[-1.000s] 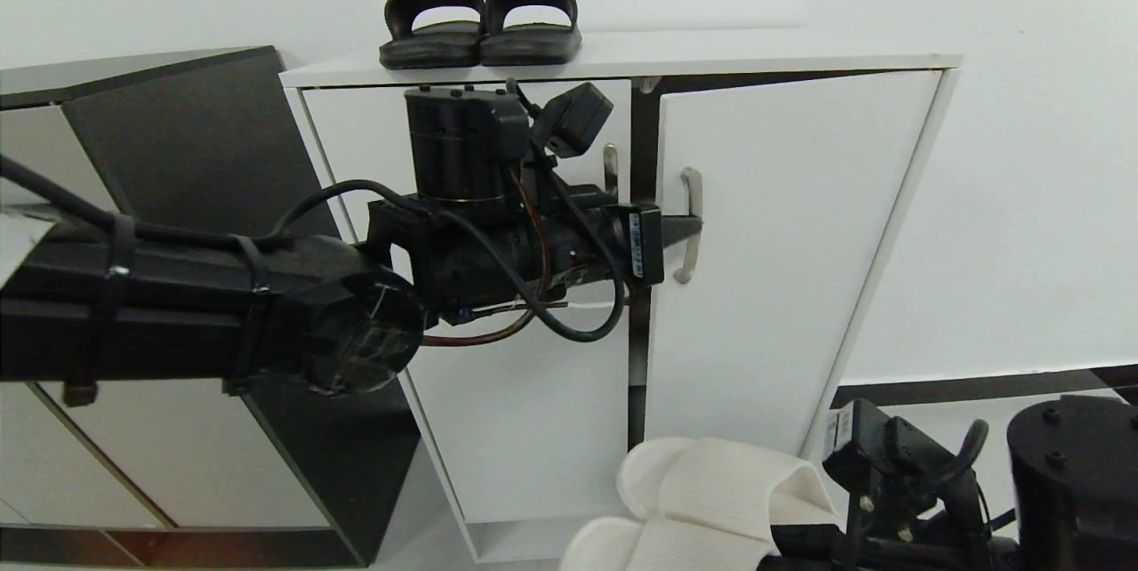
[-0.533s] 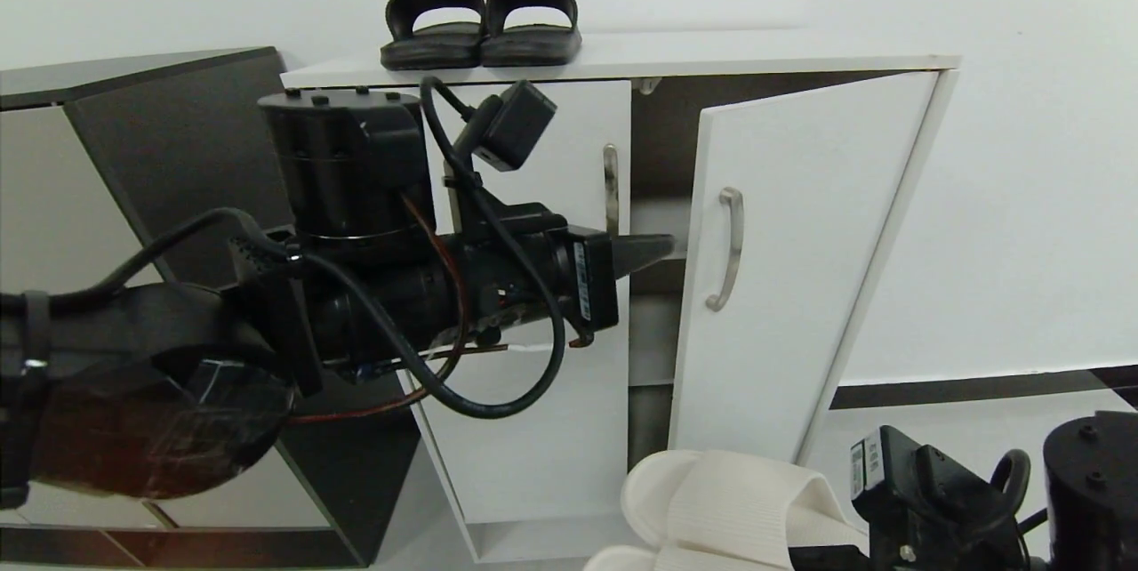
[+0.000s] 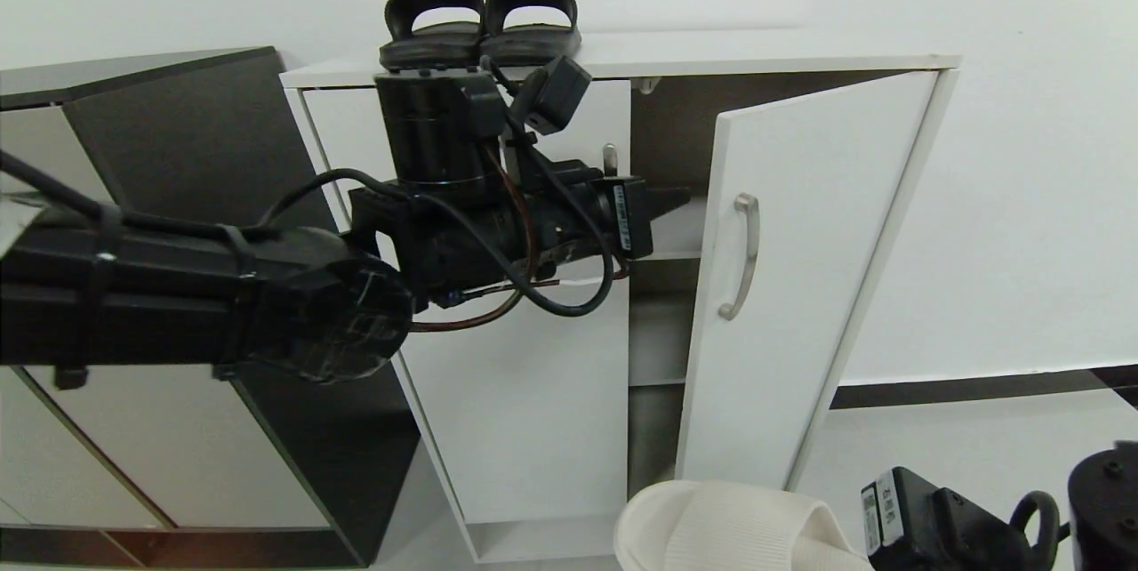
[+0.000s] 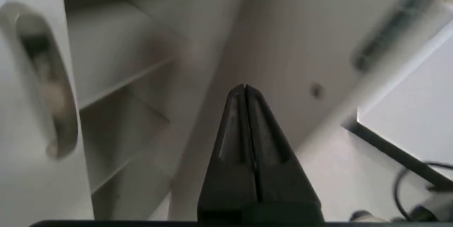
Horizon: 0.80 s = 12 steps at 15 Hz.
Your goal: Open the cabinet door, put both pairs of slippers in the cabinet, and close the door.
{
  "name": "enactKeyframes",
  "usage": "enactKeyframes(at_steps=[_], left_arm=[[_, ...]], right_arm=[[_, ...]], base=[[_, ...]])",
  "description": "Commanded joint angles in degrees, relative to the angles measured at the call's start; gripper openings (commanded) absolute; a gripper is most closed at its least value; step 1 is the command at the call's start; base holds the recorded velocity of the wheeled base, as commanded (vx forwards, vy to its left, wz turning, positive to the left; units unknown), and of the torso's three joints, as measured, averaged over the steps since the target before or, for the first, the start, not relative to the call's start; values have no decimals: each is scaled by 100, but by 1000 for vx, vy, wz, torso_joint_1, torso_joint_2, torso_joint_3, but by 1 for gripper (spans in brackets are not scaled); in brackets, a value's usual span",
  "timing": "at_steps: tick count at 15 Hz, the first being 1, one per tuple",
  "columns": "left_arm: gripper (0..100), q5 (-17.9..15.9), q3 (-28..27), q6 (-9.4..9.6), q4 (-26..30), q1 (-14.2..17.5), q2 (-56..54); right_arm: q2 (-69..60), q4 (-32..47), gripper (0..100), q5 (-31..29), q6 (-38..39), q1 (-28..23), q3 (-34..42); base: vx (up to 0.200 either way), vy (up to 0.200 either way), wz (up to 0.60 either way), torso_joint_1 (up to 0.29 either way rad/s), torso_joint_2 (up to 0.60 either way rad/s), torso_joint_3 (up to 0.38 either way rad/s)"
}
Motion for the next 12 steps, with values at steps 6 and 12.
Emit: enactKeyframes(at_steps=[6, 12], left_arm=[[0, 59, 570, 43, -271, -303, 96], [0, 112, 1230, 43, -763, -1674, -282]], right_arm=[[-7, 112, 0, 8, -20, 53, 69], [-60, 103, 0, 8, -20, 255, 157]], base=[[-133, 0, 0, 2, 2, -2], [-200, 0, 0, 0, 2, 5]])
